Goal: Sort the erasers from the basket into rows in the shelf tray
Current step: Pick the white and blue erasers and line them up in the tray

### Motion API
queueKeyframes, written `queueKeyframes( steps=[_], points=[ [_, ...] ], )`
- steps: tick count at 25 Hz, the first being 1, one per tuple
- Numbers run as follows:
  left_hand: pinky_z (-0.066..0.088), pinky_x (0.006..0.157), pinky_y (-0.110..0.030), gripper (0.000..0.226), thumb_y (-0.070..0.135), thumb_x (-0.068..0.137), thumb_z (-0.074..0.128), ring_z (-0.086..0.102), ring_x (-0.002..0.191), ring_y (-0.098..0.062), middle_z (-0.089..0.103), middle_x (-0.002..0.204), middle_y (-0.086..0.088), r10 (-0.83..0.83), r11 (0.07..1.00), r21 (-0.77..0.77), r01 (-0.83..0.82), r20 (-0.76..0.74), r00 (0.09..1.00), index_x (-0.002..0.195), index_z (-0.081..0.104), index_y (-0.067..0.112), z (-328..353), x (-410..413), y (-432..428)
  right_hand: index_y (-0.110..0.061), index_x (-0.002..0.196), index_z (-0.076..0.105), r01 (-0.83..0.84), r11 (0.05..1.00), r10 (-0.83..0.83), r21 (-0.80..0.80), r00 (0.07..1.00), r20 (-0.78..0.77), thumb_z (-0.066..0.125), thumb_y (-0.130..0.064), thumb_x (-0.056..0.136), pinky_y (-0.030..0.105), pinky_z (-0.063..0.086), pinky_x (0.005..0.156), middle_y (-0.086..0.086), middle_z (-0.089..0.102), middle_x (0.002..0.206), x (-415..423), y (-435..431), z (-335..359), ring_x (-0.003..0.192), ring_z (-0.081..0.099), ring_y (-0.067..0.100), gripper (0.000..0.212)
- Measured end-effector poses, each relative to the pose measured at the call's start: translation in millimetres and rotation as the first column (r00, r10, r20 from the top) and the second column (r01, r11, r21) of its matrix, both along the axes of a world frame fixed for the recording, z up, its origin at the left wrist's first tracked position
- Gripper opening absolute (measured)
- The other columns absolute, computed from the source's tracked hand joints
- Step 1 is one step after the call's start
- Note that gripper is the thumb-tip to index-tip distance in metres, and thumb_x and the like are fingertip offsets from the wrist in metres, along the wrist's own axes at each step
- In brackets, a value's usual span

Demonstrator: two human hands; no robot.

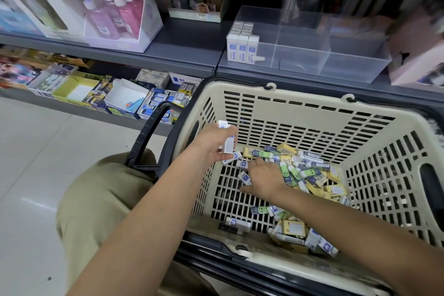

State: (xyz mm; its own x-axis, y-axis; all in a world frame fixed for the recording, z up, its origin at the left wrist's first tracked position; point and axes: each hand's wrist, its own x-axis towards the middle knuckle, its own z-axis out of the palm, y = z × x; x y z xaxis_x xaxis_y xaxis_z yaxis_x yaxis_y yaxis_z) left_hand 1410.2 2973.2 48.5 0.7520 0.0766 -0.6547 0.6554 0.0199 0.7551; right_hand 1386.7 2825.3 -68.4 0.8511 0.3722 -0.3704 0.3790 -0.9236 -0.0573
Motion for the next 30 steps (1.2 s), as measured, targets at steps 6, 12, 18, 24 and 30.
queueKeyframes(
  steps=[6, 12, 18, 24, 30],
  points=[
    [0.049, 0.053, -0.030, 0.008, 0.022, 0.091, 0.058, 0.056, 0.079, -0.020, 0.059, 0.081, -0.005, 0.058, 0.997, -0.045, -0.058, 0.007, 0.998, 0.088, 0.054, 0.016, 4, 4, 2, -0.018, 0.093, 0.056, -0.045, 0.996, 0.042, 0.073, 0.998, 0.035, 0.057, -0.043, 0.081, 0.037, 0.036, 0.085, 0.003, 0.057, 0.096, 7, 2, -4, 0.096, 0.055, 0.023, 0.028],
    [0.047, 0.048, -0.027, 0.011, 0.024, 0.091, 0.058, 0.056, 0.084, -0.020, 0.060, 0.084, -0.004, 0.080, 0.995, -0.061, -0.080, -0.009, 0.997, 0.095, 0.054, 0.016, 4, 7, 4, -0.016, 0.099, 0.059, -0.099, 0.991, 0.102, -0.090, 0.994, 0.038, 0.055, -0.029, 0.085, 0.036, 0.037, 0.086, 0.006, 0.062, 0.102, 35, 9, -3, 0.098, 0.057, 0.024, 0.020],
    [0.049, 0.049, -0.027, 0.009, 0.023, 0.090, 0.059, 0.056, 0.081, -0.024, 0.060, 0.092, -0.009, 0.160, 0.984, -0.079, -0.159, 0.006, 0.987, 0.086, 0.054, 0.017, 6, 10, 8, -0.017, 0.096, 0.063, 0.021, 0.981, -0.047, 0.195, 0.990, 0.132, 0.055, -0.038, 0.088, 0.030, 0.039, 0.061, 0.004, 0.062, 0.092, 55, 23, 0, 0.085, 0.060, 0.025, 0.024],
    [0.052, 0.050, -0.026, 0.009, 0.023, 0.090, 0.059, 0.057, 0.080, -0.022, 0.061, 0.088, -0.007, 0.177, 0.979, -0.109, -0.174, 0.017, 0.984, 0.085, 0.054, 0.018, 8, 10, 12, -0.016, 0.107, 0.061, -0.091, 0.991, 0.090, 0.095, 0.996, 0.015, 0.054, -0.021, 0.089, 0.034, 0.047, 0.072, 0.005, 0.064, 0.104, 69, 31, -5, 0.099, 0.059, 0.026, 0.021],
    [0.051, 0.050, -0.028, 0.009, 0.024, 0.090, 0.060, 0.057, 0.082, -0.022, 0.061, 0.100, -0.011, 0.154, 0.986, -0.063, -0.153, 0.012, 0.988, 0.089, 0.053, 0.018, 10, 11, 8, -0.021, 0.098, 0.066, 0.105, 0.908, -0.025, 0.405, 0.980, -0.198, 0.063, -0.033, 0.083, 0.031, 0.049, 0.064, -0.003, 0.063, 0.083, 57, 0, 29, 0.075, 0.059, 0.016, 0.019]
  ],
)
